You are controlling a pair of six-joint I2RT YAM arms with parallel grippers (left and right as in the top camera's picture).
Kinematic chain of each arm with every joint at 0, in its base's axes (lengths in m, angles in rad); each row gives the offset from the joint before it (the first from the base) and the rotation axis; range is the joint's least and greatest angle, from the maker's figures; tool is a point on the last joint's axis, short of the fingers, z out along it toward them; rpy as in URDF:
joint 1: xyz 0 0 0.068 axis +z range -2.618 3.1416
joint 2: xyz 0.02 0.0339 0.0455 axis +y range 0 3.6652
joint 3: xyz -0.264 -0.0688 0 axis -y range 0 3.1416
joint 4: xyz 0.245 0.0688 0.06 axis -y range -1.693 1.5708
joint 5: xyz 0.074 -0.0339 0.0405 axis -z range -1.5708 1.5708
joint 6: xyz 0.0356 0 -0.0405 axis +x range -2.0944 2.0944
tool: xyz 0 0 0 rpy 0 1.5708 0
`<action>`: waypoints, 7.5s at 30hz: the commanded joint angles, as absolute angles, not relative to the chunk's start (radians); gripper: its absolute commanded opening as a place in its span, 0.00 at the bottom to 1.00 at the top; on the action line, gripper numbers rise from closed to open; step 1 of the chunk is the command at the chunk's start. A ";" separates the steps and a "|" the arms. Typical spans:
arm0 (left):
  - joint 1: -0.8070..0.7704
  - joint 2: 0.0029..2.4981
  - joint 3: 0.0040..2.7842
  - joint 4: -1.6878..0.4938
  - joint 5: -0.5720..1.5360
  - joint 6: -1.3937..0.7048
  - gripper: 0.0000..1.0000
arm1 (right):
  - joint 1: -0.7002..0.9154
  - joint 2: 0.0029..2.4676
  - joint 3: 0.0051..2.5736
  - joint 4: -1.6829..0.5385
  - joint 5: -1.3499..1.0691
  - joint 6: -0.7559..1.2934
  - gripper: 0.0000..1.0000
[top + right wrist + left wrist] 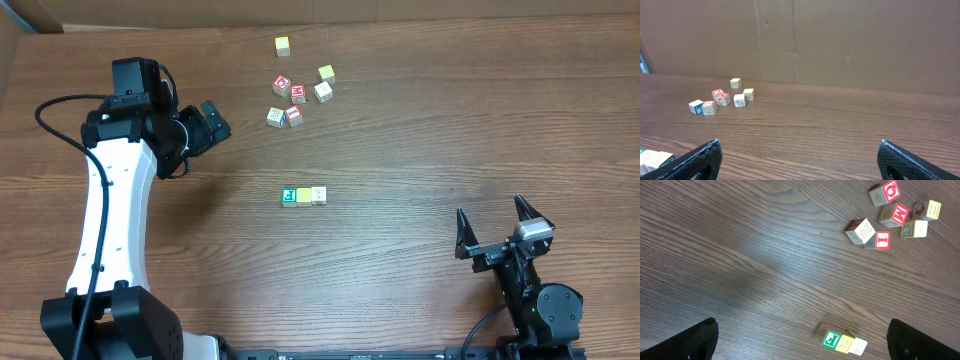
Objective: Flip 5 blocks
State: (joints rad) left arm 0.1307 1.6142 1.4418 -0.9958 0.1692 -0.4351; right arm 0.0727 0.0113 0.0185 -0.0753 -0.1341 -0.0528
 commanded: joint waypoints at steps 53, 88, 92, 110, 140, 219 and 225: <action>0.124 1.617 1.448 -0.994 0.173 -0.422 1.00 | 0.070 1.260 1.660 -0.980 -0.437 0.105 1.00; 0.124 1.617 1.448 -0.994 0.173 -0.422 1.00 | 0.587 2.217 2.048 -0.793 0.068 0.292 0.76; 0.124 1.617 1.448 -0.994 0.173 -0.422 1.00 | 0.633 2.297 2.048 -0.709 0.147 0.284 0.77; 0.124 1.617 1.448 -0.994 0.173 -0.422 1.00 | 0.641 2.471 2.047 -0.509 0.078 0.273 0.63; 0.124 1.617 1.448 -0.994 0.173 -0.422 1.00 | 0.626 2.350 2.051 -0.564 0.062 0.273 0.28; 0.124 1.617 1.448 -0.994 0.173 -0.422 1.00 | 0.480 1.982 1.582 -1.139 -0.211 0.464 0.64; 0.124 1.617 1.448 -0.994 0.173 -0.422 1.00 | 0.478 1.987 1.499 -1.089 -0.210 0.500 0.08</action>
